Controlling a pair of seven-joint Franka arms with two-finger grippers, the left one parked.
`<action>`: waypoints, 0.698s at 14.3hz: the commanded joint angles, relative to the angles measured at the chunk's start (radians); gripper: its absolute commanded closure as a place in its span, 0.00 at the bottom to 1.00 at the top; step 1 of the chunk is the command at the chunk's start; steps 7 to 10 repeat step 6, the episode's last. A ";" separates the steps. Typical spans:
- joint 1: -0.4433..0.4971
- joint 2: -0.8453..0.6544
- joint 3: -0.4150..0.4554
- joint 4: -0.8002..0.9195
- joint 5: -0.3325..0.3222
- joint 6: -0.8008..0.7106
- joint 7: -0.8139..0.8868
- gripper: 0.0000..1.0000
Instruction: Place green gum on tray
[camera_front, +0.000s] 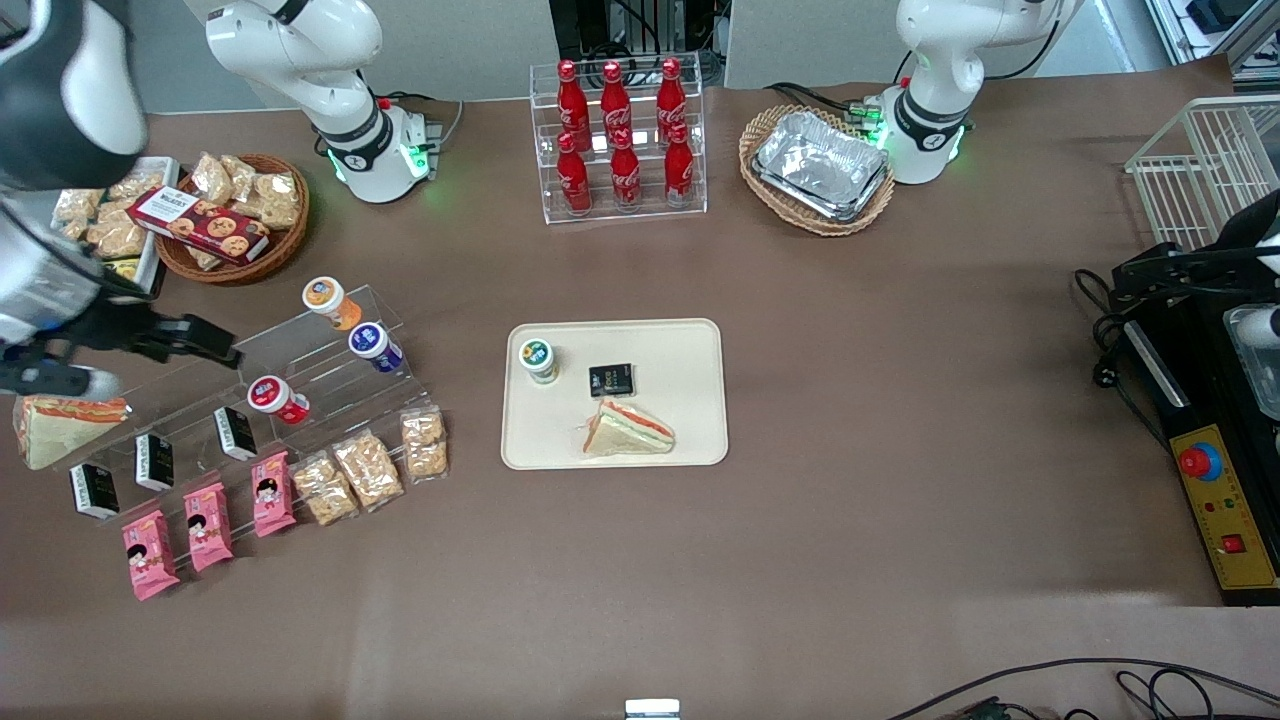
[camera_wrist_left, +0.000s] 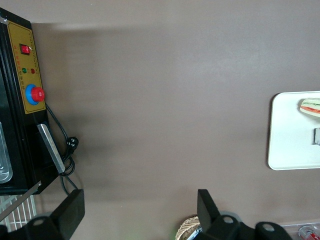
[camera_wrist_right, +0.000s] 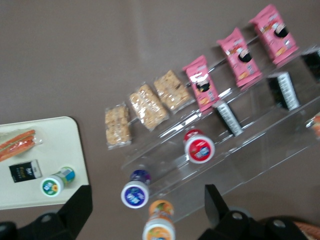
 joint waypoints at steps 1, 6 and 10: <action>-0.092 0.048 0.002 0.084 0.002 -0.043 -0.183 0.00; -0.095 0.089 -0.024 0.239 -0.013 -0.213 -0.191 0.00; -0.095 0.089 -0.024 0.239 -0.013 -0.213 -0.191 0.00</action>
